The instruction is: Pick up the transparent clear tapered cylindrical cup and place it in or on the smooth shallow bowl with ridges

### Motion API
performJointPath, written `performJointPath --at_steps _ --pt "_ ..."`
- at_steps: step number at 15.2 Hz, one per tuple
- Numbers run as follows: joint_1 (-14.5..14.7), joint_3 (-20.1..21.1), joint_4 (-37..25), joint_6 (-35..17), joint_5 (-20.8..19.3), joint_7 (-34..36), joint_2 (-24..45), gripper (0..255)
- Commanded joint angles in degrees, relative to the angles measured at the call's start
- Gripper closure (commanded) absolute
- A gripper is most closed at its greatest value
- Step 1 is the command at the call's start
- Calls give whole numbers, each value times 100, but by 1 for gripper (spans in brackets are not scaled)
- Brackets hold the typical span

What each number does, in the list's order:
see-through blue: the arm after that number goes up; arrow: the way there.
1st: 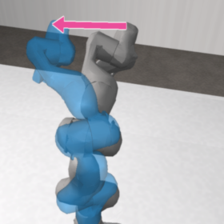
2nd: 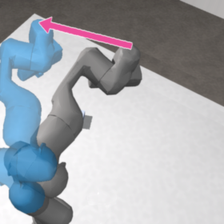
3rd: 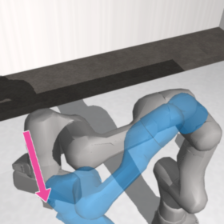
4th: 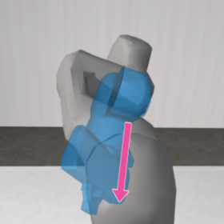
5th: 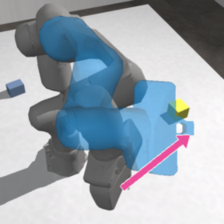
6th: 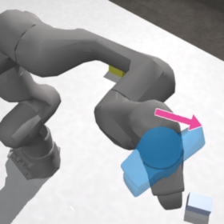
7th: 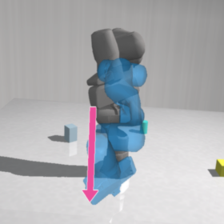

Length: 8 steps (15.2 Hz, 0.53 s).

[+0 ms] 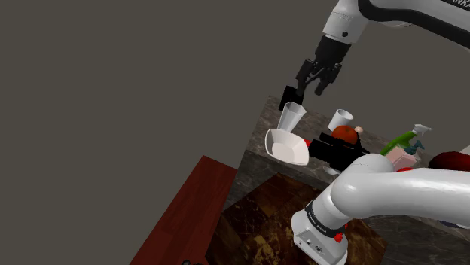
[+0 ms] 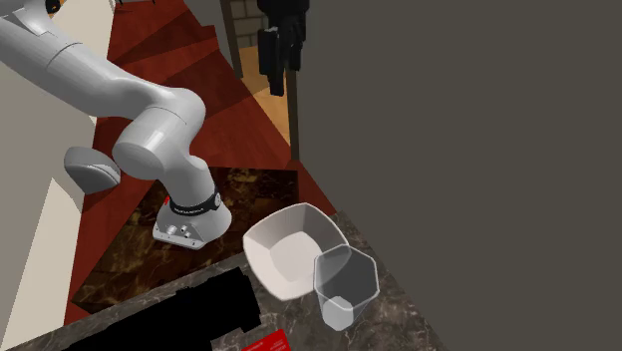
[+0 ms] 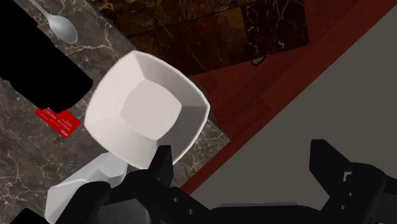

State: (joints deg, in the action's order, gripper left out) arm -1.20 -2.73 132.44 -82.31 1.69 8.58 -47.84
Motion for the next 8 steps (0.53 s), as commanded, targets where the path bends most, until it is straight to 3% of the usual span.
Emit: performJointPath --at_steps 1,8 --pt "0 0 0 0 0 0 0 0" --pt "-200 -374 605 -1148 -604 -474 534 0"
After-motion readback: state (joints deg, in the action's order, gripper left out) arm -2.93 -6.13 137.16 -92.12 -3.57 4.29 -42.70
